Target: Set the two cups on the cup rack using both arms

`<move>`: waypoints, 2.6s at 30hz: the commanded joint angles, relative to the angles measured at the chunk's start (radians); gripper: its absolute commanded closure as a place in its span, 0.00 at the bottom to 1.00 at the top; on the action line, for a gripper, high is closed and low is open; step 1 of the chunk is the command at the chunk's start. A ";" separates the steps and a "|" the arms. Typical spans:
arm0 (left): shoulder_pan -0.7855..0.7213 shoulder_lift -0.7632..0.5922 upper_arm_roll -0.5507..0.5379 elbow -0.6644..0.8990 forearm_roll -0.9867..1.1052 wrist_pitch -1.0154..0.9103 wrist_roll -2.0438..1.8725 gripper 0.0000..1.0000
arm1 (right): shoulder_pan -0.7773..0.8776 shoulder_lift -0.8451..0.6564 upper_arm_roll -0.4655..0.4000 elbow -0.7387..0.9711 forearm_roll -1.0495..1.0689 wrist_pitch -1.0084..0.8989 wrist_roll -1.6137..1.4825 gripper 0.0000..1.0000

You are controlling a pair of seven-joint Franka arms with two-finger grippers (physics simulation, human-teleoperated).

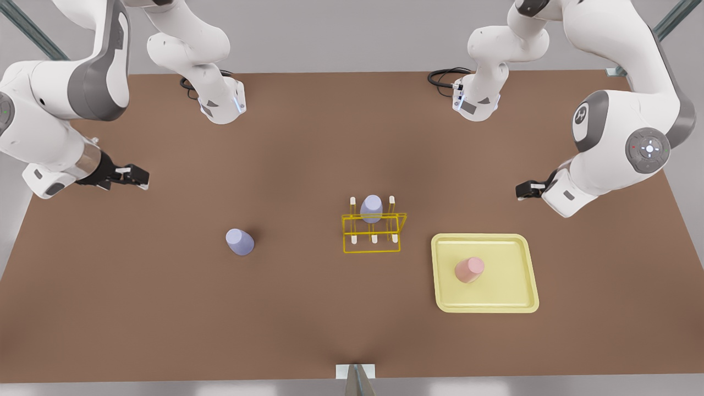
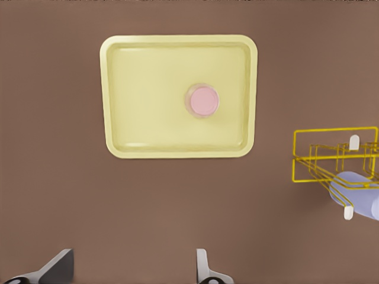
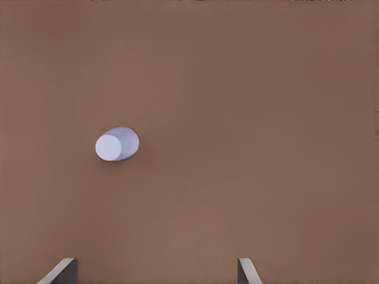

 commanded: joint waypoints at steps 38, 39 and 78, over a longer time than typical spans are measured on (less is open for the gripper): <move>-0.099 0.494 0.018 -0.150 0.029 0.817 -0.074 0.00 | 0.231 0.409 0.004 -0.442 0.087 0.994 0.102 0.00; -0.095 0.494 0.018 -0.150 0.029 0.815 -0.074 0.00 | 0.231 0.407 0.004 -0.450 0.087 1.002 0.102 0.00; -0.182 0.490 -0.345 0.152 0.024 0.272 -0.763 0.28 | 0.260 0.386 0.004 -0.577 0.093 1.094 0.102 0.00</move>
